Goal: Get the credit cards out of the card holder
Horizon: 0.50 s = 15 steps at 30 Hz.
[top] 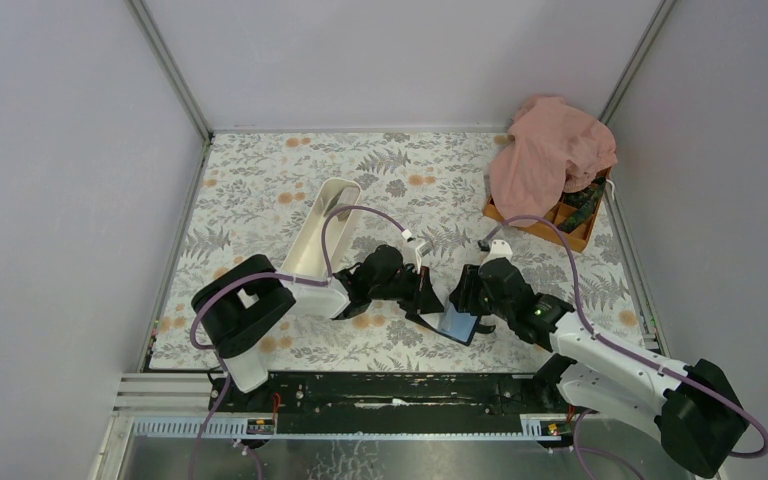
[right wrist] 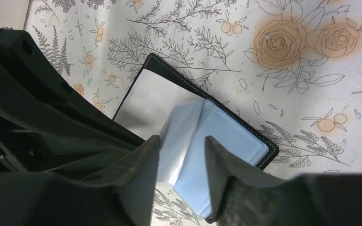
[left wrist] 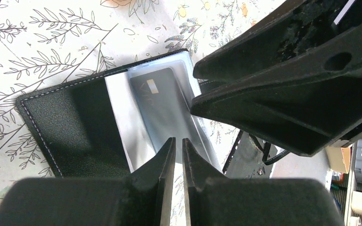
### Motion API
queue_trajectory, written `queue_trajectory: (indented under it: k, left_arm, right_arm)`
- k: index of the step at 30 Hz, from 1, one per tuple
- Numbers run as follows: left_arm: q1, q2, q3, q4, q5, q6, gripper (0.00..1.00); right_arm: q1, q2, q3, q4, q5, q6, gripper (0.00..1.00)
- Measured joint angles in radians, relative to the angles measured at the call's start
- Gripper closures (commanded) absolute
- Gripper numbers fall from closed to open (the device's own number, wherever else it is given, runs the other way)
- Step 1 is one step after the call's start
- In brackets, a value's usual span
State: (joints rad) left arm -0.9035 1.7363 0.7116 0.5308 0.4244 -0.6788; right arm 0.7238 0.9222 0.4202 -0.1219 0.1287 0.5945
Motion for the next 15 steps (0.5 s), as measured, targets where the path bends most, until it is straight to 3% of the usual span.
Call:
queue_trajectory:
  k: [3,5,15]
  left_arm:
    - [0.000,0.000,0.000,0.000,0.000,0.000,0.84]
    - [0.000,0.000,0.000,0.000,0.000,0.000,0.84]
    - [0.000,0.000,0.000,0.001,0.001,0.000,0.84]
  right_arm:
    - [0.000,0.000,-0.006,0.000,-0.005,0.010,0.82]
    - [0.000,-0.004,-0.007,0.000,-0.010,0.016,0.89]
    - [0.000,-0.086,-0.050,-0.068,-0.006,0.032,1.00]
